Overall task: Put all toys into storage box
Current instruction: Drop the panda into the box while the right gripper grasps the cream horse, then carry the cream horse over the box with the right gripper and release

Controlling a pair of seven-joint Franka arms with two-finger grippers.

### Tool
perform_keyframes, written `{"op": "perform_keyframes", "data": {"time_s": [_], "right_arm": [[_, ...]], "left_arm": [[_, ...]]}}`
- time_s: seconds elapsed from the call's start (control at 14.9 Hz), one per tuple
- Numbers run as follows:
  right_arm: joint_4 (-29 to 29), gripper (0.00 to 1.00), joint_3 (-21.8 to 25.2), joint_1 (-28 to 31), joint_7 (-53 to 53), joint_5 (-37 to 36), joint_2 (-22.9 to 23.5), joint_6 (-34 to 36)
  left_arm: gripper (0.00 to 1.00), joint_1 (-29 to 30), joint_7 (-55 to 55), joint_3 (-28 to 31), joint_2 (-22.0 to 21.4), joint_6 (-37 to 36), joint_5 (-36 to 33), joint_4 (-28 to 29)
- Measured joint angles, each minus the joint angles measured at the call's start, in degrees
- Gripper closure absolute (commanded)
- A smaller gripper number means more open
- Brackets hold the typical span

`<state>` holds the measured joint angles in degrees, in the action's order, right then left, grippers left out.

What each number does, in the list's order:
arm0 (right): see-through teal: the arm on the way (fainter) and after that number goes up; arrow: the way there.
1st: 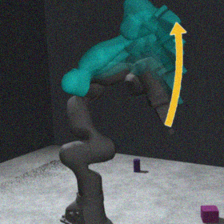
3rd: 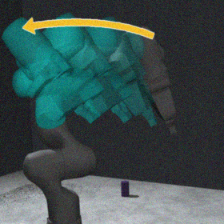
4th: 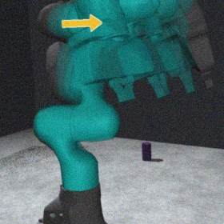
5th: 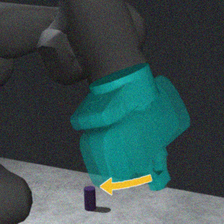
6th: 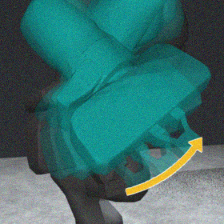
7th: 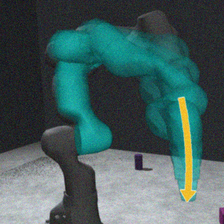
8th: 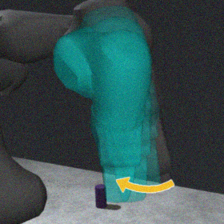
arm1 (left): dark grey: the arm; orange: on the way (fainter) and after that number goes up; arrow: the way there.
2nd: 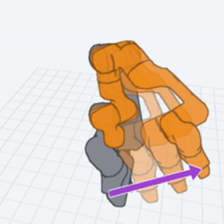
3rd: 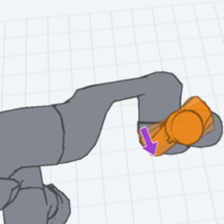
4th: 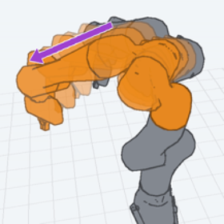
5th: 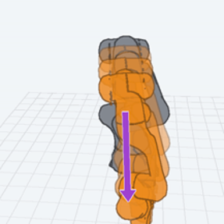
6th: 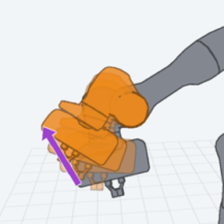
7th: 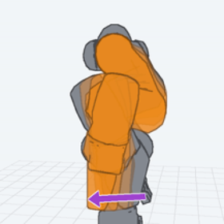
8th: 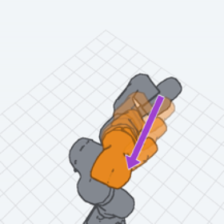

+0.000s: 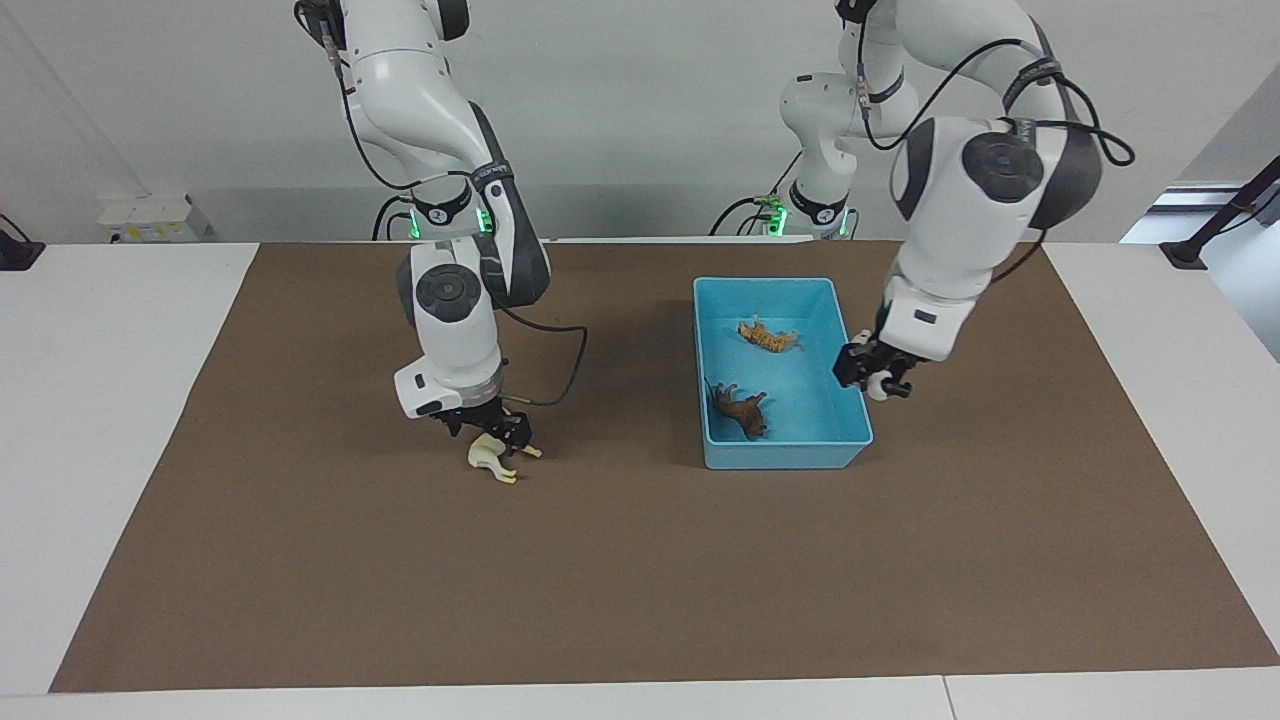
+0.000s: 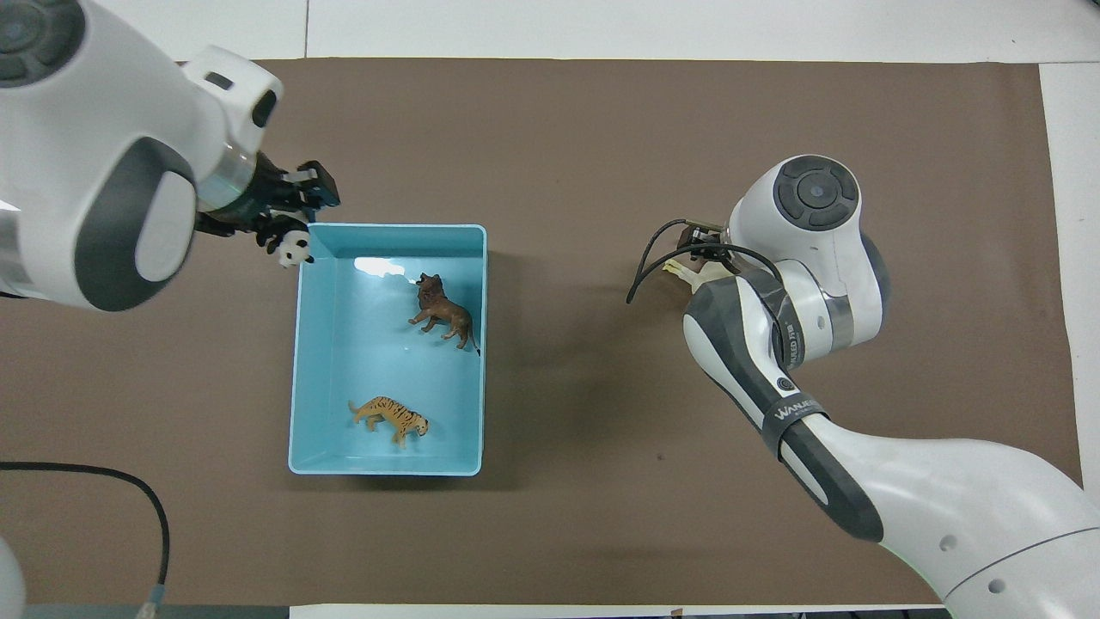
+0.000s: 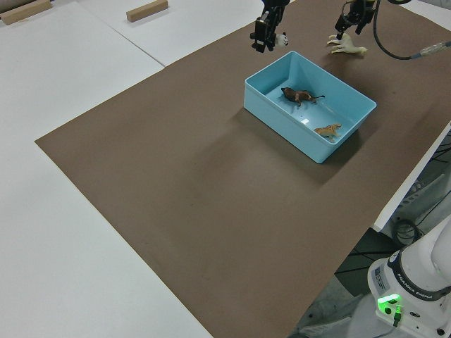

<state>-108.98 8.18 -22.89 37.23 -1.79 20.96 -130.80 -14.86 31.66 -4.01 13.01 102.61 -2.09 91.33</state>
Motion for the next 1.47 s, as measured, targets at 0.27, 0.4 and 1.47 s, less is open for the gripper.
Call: {"op": "perform_keyframes", "data": {"time_s": [0.27,0.4,1.47], "right_arm": [[-3.3,0.56,0.0,0.0,-0.2,0.0,0.0,-4.9],[-4.0,1.0,0.0,0.0,-0.2,0.0,0.0,-5.8],[40.5,1.0,-4.8,-11.9,17.1,6.7,4.7,26.8]], "left_arm": [[0.0,-1.0,1.2,0.7,-1.5,2.2,0.0,4.4],[0.0,-0.1,0.2,1.5,-2.6,2.4,-0.1,4.2],[0.0,16.7,-29.5,1.3,-11.3,-10.9,-0.2,3.5]]}}
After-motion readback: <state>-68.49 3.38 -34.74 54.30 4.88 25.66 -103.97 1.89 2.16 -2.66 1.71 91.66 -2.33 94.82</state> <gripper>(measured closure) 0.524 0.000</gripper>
